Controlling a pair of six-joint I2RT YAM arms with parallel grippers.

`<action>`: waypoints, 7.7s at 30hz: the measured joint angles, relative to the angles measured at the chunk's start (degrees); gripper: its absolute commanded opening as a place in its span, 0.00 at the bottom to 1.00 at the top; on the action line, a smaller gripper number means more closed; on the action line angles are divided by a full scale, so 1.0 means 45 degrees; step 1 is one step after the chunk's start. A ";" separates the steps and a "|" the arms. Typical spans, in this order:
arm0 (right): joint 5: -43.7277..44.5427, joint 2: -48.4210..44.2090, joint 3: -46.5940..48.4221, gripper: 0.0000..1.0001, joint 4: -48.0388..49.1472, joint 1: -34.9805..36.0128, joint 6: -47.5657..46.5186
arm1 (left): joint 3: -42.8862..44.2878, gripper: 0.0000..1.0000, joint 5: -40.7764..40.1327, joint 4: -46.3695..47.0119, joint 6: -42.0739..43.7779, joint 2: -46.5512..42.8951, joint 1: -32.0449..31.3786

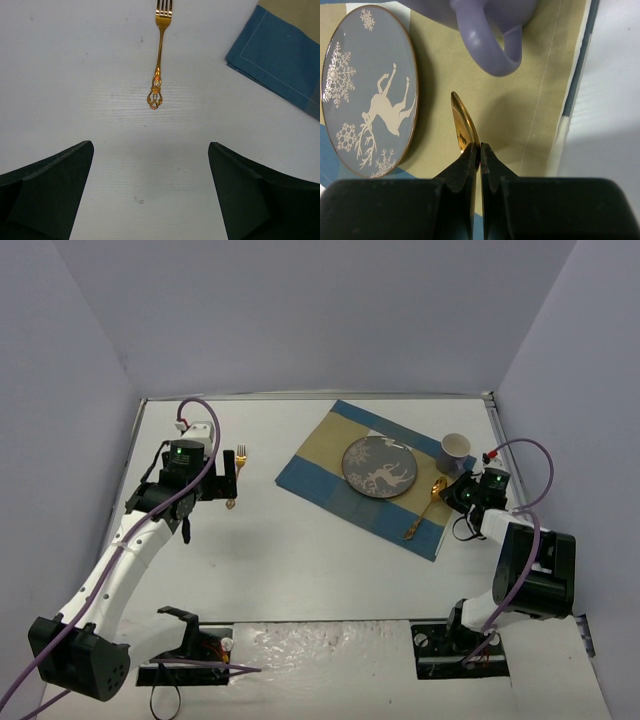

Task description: Set the dinner table for one person

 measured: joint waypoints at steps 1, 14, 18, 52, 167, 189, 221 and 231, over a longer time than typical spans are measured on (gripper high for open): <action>-0.0052 0.0134 0.0028 0.00 0.0107 -0.0028 -0.0076 | 0.0000 0.97 0.0000 0.0007 0.0017 -0.0004 0.0000; -0.0772 0.1441 0.0344 0.00 0.0860 -0.0136 -0.0240 | 0.0000 0.97 -0.0015 0.0034 0.0090 -0.0015 0.0000; -0.0761 0.1571 0.0459 0.05 0.0775 -0.0208 -0.0231 | 0.0000 0.97 -0.0039 0.0034 0.0093 -0.0015 0.0000; 0.1470 -0.2863 0.0969 0.78 -0.3107 -0.0310 -0.0541 | -0.0135 0.97 -0.0032 0.0254 0.0009 0.0428 0.0008; 0.1265 -1.1039 0.2957 1.00 -0.6654 0.3025 -0.0985 | 1.5596 0.00 0.1715 -0.0687 0.2782 1.7670 -0.3814; 0.1265 -1.1062 0.2952 1.00 -0.6713 0.3025 -0.1041 | 1.5795 0.27 0.1554 -0.0645 0.2137 1.8258 -0.3891; 0.4841 -1.4582 0.5038 1.00 -0.9854 0.3801 -0.3917 | 0.7632 0.97 -0.1135 0.1117 0.0025 0.5094 -0.2998; 0.7282 -1.7412 0.4569 1.00 -1.0488 0.4236 -0.4691 | 0.1208 0.97 -0.3050 0.0790 0.0169 -0.3075 -0.2002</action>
